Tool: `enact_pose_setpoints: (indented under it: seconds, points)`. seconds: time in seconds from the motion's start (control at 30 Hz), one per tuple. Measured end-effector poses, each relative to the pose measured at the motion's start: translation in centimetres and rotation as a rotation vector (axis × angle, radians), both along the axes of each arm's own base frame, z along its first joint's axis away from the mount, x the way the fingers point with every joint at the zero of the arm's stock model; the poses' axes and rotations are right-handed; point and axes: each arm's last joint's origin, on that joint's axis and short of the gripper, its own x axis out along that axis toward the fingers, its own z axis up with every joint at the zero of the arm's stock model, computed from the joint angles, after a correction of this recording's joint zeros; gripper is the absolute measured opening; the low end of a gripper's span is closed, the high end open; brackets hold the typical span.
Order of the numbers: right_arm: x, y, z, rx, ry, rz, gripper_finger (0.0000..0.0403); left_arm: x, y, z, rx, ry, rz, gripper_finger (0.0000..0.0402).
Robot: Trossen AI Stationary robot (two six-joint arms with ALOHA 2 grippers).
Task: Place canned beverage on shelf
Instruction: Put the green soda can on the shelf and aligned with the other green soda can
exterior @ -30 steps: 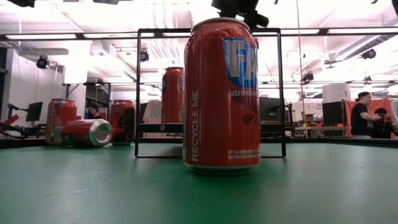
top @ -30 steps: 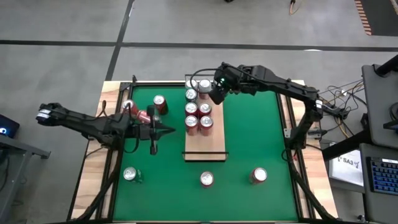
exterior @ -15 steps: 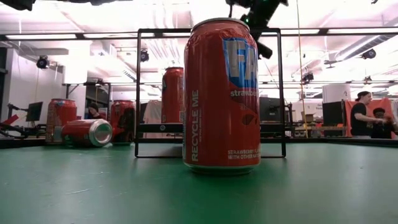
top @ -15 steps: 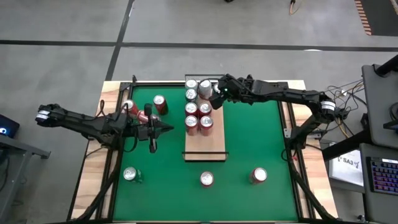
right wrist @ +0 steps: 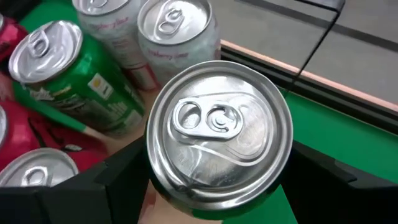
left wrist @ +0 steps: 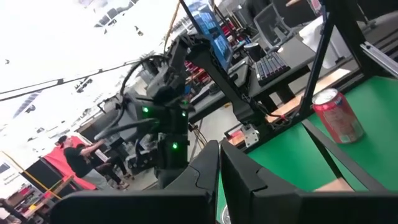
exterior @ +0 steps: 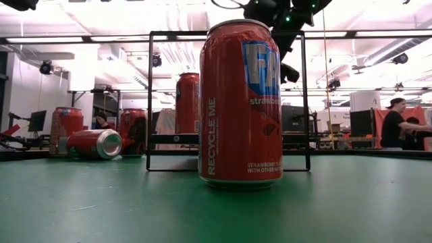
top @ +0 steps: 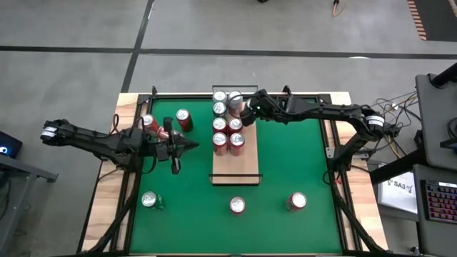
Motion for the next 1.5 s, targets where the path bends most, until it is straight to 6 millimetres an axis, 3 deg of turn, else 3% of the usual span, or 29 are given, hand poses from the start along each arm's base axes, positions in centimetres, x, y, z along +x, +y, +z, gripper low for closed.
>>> enact_pose_setpoints:
  seconds: [0.6,1.5]
  points:
    - [1.5,-0.4,-2.5,-0.025,0.067,-0.010,0.0290,0.0,0.0,0.0,0.011,0.001,0.001,0.0000]
    - [1.6,-0.1,-2.7,-0.013,0.061,-0.012,0.0330,0.0,0.0,0.0,0.019,0.001,0.001,0.0000]
